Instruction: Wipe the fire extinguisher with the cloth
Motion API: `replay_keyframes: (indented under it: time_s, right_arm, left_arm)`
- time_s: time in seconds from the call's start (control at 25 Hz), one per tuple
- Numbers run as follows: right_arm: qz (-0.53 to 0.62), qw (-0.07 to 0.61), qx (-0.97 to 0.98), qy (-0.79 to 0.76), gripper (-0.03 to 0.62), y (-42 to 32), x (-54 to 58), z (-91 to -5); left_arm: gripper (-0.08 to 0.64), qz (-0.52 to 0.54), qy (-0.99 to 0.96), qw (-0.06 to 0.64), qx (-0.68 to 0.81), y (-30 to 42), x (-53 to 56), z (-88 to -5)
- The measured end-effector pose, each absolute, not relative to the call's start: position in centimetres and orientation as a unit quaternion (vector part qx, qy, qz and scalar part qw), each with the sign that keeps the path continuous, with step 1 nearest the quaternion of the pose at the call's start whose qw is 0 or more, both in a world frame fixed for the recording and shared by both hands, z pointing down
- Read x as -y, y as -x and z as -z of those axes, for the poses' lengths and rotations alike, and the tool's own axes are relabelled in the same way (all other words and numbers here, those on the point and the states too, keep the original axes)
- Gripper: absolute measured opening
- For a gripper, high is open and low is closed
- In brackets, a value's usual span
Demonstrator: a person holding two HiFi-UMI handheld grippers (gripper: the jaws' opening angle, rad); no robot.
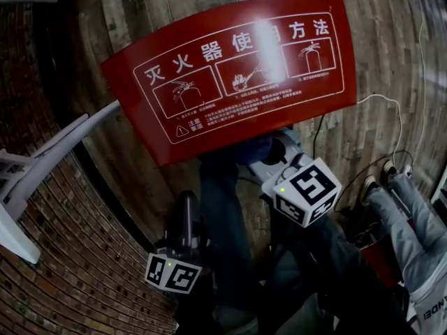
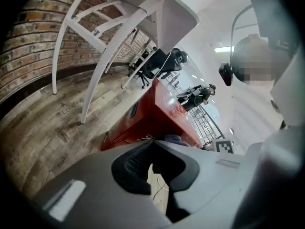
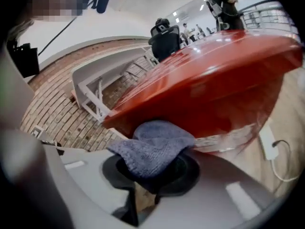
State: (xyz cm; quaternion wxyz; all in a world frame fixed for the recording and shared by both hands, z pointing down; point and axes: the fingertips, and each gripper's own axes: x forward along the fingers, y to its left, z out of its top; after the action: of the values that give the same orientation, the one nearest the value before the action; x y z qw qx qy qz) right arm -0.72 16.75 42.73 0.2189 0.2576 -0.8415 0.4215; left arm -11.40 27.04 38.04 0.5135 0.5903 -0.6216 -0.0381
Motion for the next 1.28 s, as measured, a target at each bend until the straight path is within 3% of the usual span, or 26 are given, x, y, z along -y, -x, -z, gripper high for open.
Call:
replay_keyframes:
  time_s: [0.2, 0.28, 0.4, 0.64, 0.76, 1.28]
  right_arm:
    - [-0.43, 0.227, 0.749, -0.45, 0.083, -13.3, -10.8, -44.5]
    - [-0.414, 0.234, 0.739, -0.477, 0.083, -15.2, -9.4, -44.4]
    - [-0.407, 0.24, 0.753, -0.458, 0.083, -12.0, -10.2, -43.9]
    - [-0.418, 0.22, 0.848, -0.239, 0.083, 4.4, -18.0, -40.2]
    - [-0.448, 0.201, 0.844, -0.216, 0.083, 6.3, -18.6, -40.6]
    - [-0.428, 0.25, 0.741, -0.454, 0.083, -12.4, -10.5, -54.4]
  left_arm:
    - [0.0, 0.05, -0.588, 0.514, 0.622, 11.8, -26.8, -38.2]
    - [0.0, 0.052, -0.585, 0.519, 0.621, 11.5, -27.1, -38.6]
    - [0.0, 0.053, -0.581, 0.525, 0.619, 11.0, -27.5, -39.1]
    - [0.0, 0.05, -0.576, 0.527, 0.623, 11.0, -27.6, -39.4]
    - [0.0, 0.051, -0.575, 0.524, 0.626, 11.3, -27.5, -39.2]
    - [0.0, 0.054, -0.573, 0.531, 0.622, 11.4, -28.3, -40.0]
